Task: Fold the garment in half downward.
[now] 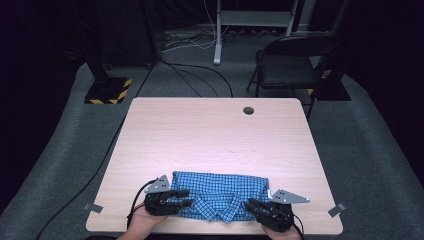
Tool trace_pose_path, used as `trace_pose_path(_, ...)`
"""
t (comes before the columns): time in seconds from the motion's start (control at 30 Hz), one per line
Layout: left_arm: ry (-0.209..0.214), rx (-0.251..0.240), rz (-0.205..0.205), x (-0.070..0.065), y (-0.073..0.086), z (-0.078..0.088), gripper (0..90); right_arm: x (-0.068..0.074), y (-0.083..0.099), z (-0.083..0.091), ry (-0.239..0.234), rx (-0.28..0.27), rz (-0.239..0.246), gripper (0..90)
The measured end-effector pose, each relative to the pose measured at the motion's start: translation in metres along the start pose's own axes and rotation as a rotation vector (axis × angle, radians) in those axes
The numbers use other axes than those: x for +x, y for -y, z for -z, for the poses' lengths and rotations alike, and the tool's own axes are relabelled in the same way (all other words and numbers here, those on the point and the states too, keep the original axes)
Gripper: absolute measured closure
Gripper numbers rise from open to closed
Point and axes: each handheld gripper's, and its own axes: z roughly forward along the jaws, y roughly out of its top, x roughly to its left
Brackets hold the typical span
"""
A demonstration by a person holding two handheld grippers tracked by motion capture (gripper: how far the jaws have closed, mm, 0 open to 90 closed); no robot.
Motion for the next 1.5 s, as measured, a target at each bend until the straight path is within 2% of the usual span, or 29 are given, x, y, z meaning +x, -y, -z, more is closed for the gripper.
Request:
trace_pose_path(0.23,-0.006,-0.018,-0.008,0.007,-0.011,-0.007,44.5,-0.009,-0.011,-0.009,-0.008,0.003,0.009,48.5)
trace_pose_path(0.43,-0.023,-0.001,-0.038,0.014,-0.02,-0.022,37.7,-0.013,-0.024,-0.023,-0.019,0.017,0.049,40.5)
trace_pose_path(0.57,-0.026,0.023,-0.032,0.02,-0.021,-0.032,35.7,-0.016,-0.028,-0.036,-0.014,0.044,0.066,36.4)
trace_pose_path(0.8,-0.024,0.059,-0.028,0.024,-0.016,-0.043,33.9,-0.02,-0.024,-0.054,-0.013,0.084,0.069,34.1)
trace_pose_path(1.0,-0.026,0.072,-0.017,0.029,-0.014,-0.045,32.5,-0.029,-0.018,-0.057,0.001,0.106,0.03,33.8)
trace_pose_path(1.13,-0.02,0.078,-0.005,0.032,-0.012,-0.047,31.9,-0.034,-0.016,-0.059,-0.009,0.118,-0.007,33.3)
trace_pose_path(1.5,-0.02,0.116,0.019,0.039,-0.014,-0.055,31.5,-0.044,-0.015,-0.069,-0.028,0.149,-0.047,32.9)
